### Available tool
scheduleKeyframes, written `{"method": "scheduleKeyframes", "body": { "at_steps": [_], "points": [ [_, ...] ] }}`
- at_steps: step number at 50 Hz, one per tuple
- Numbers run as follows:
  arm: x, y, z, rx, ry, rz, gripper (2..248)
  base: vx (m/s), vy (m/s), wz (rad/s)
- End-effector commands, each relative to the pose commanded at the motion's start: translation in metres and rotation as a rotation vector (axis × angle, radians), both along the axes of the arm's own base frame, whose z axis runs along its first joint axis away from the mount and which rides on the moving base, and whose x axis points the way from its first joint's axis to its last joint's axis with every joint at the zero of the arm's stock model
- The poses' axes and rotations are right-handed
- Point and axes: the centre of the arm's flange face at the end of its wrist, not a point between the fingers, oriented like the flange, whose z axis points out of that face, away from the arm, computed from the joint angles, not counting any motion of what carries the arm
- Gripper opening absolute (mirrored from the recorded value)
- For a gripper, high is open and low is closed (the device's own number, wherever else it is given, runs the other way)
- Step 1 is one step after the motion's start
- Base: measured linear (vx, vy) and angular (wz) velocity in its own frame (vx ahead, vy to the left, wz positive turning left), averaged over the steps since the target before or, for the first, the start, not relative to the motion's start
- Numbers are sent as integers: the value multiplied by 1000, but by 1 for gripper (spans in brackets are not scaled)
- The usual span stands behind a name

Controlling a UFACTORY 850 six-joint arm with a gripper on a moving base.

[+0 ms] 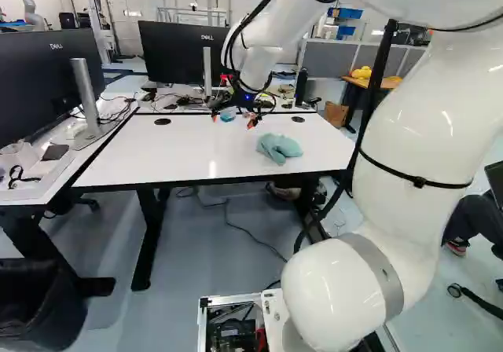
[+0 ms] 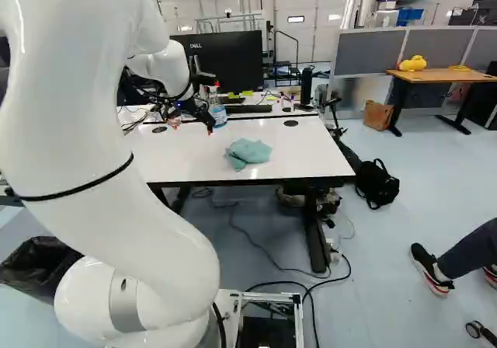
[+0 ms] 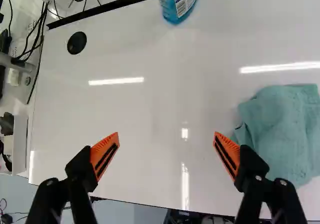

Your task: Clean the table with the green towel

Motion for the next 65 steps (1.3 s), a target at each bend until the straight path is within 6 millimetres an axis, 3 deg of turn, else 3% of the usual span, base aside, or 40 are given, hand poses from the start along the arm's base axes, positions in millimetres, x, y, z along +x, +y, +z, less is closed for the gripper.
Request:
{"method": "scheduleKeyframes", "body": {
  "at_steps": [35,65],
  "points": [
    [-13,-17,-17,-29,-69,-27,247,0,0,0],
    [-42,-44,-46,-80,-193,-65,247,0,0,0]
  ]
}}
